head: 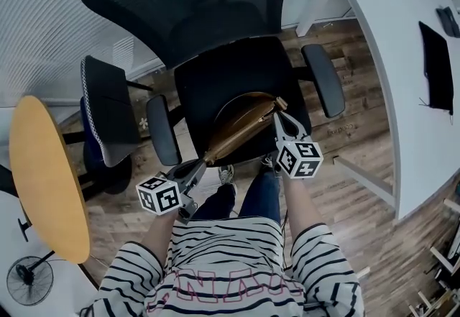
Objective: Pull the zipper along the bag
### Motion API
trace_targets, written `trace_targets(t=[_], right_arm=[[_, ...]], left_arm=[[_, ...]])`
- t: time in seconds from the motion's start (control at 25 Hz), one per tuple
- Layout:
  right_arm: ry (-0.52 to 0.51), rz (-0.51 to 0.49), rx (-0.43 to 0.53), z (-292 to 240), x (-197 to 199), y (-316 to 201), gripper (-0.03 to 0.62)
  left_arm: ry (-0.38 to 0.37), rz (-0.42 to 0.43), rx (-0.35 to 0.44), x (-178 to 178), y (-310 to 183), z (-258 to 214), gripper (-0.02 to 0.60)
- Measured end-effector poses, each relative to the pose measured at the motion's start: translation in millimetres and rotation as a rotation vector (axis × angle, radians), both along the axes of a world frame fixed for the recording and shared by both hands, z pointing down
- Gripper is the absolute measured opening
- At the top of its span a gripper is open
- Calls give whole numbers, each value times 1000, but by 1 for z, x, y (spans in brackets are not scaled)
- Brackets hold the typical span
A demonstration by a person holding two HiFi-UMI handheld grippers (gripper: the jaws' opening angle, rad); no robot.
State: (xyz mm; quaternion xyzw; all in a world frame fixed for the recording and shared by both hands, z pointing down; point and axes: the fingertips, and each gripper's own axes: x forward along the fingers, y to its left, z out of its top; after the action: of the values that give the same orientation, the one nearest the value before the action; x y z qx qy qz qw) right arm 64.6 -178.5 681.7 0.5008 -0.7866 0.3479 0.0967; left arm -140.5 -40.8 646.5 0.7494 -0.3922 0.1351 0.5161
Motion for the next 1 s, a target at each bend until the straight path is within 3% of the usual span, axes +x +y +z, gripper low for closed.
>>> trace_targets(t=[0.68, 1.0], right_arm=[[58, 59, 39, -16, 28, -12, 37], [68, 100, 44, -19, 32, -12, 37]], left_arm=[[-93, 36, 25, -7, -6, 3, 44], [-112, 15, 31, -12, -6, 7, 44]])
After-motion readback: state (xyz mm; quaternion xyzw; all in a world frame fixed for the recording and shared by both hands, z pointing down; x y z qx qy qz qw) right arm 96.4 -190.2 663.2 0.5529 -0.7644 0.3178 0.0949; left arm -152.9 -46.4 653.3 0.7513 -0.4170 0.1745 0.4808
